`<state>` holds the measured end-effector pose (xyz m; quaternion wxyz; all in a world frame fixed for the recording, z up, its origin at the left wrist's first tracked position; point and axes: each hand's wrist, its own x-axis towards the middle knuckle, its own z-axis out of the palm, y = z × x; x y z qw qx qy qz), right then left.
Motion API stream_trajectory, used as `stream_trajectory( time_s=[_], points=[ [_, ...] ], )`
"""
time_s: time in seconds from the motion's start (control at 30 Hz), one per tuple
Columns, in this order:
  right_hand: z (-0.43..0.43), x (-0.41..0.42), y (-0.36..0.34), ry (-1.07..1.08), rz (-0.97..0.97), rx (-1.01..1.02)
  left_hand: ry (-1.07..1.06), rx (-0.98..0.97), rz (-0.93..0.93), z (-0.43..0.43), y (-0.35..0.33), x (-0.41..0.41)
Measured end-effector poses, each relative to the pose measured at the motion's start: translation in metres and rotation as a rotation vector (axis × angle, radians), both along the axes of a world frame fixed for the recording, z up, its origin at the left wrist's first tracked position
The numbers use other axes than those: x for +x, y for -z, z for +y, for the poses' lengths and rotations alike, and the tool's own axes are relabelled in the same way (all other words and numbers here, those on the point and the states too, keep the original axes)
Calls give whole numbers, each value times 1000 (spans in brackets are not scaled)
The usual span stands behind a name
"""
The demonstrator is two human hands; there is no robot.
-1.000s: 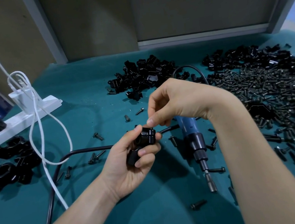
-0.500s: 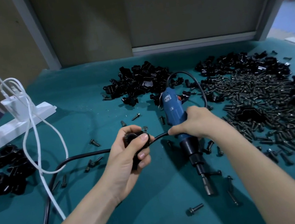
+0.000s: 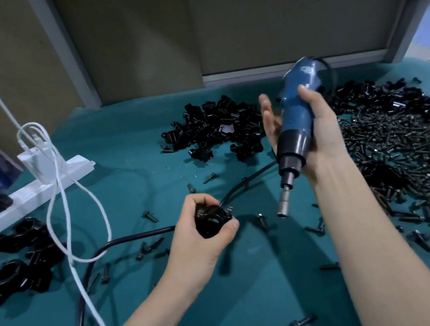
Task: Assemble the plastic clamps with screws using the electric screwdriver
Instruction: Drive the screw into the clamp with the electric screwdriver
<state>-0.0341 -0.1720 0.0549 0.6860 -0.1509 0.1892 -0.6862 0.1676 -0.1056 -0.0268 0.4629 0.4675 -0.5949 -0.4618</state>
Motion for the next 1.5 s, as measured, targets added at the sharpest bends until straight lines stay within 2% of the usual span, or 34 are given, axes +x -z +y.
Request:
stream_trajectory(
  time_s=[0.2, 0.4, 0.53, 0.77, 0.97, 1.3, 1.4, 1.5],
  points=[
    [-1, -14, 5, 89, 214, -9, -31, -43, -104, 2, 0, -2],
    [0, -15, 0, 223, 148, 38, -28, -22, -146, 2, 0, -2],
    [3, -7, -8, 292, 188, 48, 18, 36, -118, 3, 0, -2],
    [1, 13, -13, 316, 285, 28, 24, 45, -116, 3, -1, 0],
    [1, 15, -15, 288, 226, 11, 22, 27, -111, 3, -1, -1],
    [2, 15, -12, 222, 260, -21, 77, -81, -113, 4, -4, -2],
    [2, 14, -14, 218, 253, -49, 97, -79, -75, 4, -5, -3],
    [3, 13, -14, 212, 227, -72, 124, 38, 89, 4, -6, -2]
  ],
)
